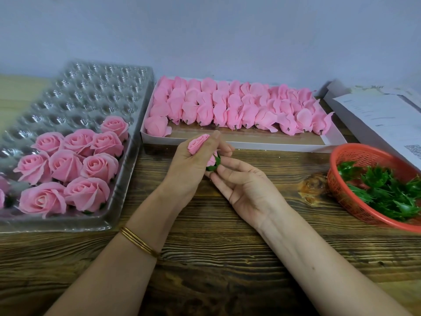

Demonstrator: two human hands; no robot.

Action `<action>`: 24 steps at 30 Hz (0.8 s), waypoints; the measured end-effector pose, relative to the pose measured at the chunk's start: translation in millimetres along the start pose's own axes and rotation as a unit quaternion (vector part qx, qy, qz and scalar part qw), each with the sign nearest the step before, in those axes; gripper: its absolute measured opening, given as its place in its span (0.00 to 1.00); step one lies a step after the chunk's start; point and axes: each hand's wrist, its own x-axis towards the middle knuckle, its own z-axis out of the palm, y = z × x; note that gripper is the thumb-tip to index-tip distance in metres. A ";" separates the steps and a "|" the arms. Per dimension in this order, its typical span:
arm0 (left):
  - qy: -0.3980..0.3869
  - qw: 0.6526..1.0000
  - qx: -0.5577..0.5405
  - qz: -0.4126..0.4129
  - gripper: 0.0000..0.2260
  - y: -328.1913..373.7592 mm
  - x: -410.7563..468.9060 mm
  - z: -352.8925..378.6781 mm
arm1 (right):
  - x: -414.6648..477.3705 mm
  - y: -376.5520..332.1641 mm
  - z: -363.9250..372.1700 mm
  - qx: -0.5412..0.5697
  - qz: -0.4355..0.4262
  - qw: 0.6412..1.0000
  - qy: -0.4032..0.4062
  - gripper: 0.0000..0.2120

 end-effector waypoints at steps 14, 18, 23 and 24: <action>-0.032 0.997 -0.025 -0.066 0.14 1.5 0.3 -3.8 | 1.9 0.0 -4.0 0.001 -0.001 0.999 -0.039 0.14; -0.043 0.996 -0.006 -0.075 0.16 3.2 -0.3 -3.8 | 1.6 2.1 -4.1 -0.004 -0.033 0.999 -0.039 0.14; -0.047 0.997 -0.003 -0.068 0.18 3.4 -1.8 -3.2 | 2.3 3.4 -2.9 -0.013 -0.063 0.997 -0.036 0.14; -0.041 0.997 -0.005 -0.066 0.19 3.5 -2.3 -2.7 | 2.1 3.3 -2.6 -0.009 -0.056 0.998 -0.040 0.14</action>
